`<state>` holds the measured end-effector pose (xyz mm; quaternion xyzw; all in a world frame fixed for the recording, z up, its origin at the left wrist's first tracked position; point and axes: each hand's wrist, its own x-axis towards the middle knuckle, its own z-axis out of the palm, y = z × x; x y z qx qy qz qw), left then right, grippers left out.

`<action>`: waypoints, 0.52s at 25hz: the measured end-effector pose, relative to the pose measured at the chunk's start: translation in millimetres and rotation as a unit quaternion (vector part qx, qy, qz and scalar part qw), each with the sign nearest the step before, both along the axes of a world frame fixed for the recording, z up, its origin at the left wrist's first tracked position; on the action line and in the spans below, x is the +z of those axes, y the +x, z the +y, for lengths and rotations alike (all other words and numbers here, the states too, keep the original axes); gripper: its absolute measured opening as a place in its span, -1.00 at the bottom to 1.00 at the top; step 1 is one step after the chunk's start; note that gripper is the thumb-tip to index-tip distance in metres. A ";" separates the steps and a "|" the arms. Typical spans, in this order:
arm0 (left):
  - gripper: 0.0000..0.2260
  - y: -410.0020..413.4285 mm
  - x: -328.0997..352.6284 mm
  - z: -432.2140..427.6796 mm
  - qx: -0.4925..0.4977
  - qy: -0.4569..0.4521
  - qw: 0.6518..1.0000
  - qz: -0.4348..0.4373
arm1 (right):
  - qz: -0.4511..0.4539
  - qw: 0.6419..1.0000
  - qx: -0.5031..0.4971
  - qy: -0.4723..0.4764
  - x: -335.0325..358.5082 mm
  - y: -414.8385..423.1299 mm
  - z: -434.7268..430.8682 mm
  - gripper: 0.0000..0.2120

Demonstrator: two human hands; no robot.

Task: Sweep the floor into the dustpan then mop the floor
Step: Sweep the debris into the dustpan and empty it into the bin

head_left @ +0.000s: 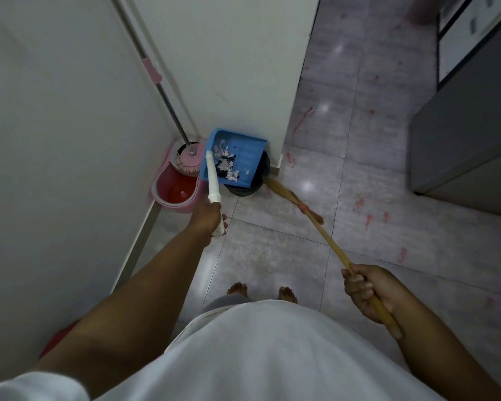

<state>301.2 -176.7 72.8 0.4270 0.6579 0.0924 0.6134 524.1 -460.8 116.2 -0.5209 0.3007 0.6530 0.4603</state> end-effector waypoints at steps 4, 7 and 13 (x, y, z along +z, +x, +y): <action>-0.58 4.0 -3.1 -2.0 -0.056 0.044 0.997 0.029 | 0.002 1.000 0.001 0.000 1.2 -0.9 -1.9 -0.75; -0.50 3.4 -2.5 -3.0 -0.091 0.057 0.994 0.019 | 0.000 1.000 0.001 -0.005 2.3 -1.5 -3.4 -0.74; -0.39 -3.4 -0.4 -2.7 -0.167 0.064 0.984 0.029 | -0.010 1.000 0.003 -0.005 4.0 -1.2 -3.7 -0.74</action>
